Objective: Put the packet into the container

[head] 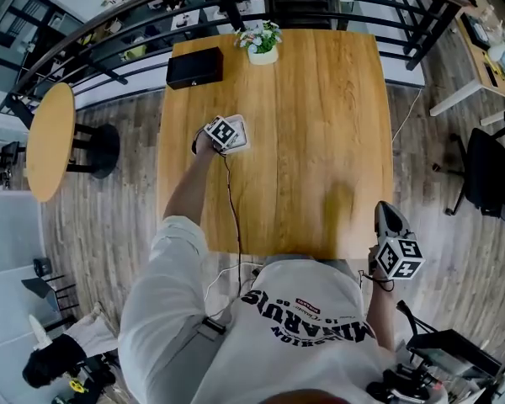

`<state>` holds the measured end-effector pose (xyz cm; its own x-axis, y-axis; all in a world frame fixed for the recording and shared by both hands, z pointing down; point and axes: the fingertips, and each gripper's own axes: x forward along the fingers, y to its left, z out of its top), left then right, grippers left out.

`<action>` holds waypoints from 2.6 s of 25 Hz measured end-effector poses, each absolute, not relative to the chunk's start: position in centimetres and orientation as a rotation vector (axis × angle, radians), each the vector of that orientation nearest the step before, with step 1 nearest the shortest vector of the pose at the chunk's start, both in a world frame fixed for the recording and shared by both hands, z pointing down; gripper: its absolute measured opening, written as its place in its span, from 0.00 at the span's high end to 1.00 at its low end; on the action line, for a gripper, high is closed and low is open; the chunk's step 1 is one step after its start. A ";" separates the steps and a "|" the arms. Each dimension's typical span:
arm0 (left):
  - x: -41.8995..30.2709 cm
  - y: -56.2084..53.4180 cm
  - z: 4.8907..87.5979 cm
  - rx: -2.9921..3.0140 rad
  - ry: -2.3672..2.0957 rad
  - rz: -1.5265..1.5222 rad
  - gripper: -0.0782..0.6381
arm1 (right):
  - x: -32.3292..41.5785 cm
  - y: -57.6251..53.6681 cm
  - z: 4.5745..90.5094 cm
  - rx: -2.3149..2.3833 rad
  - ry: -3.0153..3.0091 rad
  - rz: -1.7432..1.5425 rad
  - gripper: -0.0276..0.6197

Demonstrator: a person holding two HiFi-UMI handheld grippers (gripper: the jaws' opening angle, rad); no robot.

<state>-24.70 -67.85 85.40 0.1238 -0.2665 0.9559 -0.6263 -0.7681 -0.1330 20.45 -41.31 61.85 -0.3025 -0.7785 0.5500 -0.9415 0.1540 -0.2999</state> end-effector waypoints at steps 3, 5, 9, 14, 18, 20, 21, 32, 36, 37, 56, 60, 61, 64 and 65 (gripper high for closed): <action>-25.1 -68.3 85.6 2.135 -0.999 1.536 0.85 | 20.1 -41.8 61.5 1.660 -2.187 0.866 0.94; -25.3 -68.4 84.9 2.158 -1.078 1.471 0.78 | 20.0 -41.9 61.2 1.653 -2.199 0.853 0.94; -25.7 -69.2 81.0 2.191 -1.278 1.227 0.66 | 19.7 -42.3 60.3 1.640 -2.227 0.819 0.94; -23.8 -69.3 72.0 2.368 -1.459 0.857 0.66 | 19.1 -44.2 58.1 1.626 -2.300 0.744 0.94; -20.2 -66.3 62.6 2.553 -1.528 0.525 0.66 | 17.7 -45.8 54.8 1.617 -2.389 0.646 0.94; -18.7 -63.7 58.1 2.626 -1.561 0.374 0.66 | 16.5 -46.4 52.8 1.603 -2.435 0.567 0.94; -17.9 -62.0 56.1 2.654 -1.566 0.299 0.66 | 15.8 -46.4 51.8 1.593 -2.455 0.527 0.94; -5.3 -43.0 42.1 2.866 -1.344 -0.213 0.66 | 9.5 -43.6 43.0 1.472 -2.679 0.148 0.94; -4.0 -40.3 40.9 2.876 -1.379 -0.199 0.67 | 8.8 -43.0 42.9 1.418 -2.704 0.124 0.94; -3.7 -40.0 41.0 2.885 -1.378 -0.168 0.67 | 8.8 -42.8 43.1 1.410 -2.700 0.124 0.94; -1.8 -38.5 41.5 2.926 -1.286 -0.093 0.89 | 9.5 -41.8 44.0 1.369 -2.704 0.089 0.94; -1.7 -38.2 41.2 2.923 -1.253 -0.093 0.89 | 9.3 -41.6 44.1 1.355 -2.717 0.103 0.94; -1.7 -38.1 41.2 2.919 -1.242 -0.101 0.89 | 9.3 -41.5 44.1 1.355 -2.717 0.107 0.94; -1.8 -37.9 40.9 2.908 -1.218 -0.127 0.89 | 9.3 -41.4 44.3 1.356 -2.718 0.114 0.94; -1.8 -37.8 40.9 2.907 -1.214 -0.133 0.89 | 9.2 -41.4 44.3 1.355 -2.718 0.115 0.94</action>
<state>-1.83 -37.85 40.86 0.7001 -0.7094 -0.0820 -0.7103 -0.7035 0.0218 9.25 -41.43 44.34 -0.5983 -0.7915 0.1250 -0.7992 0.6007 -0.0218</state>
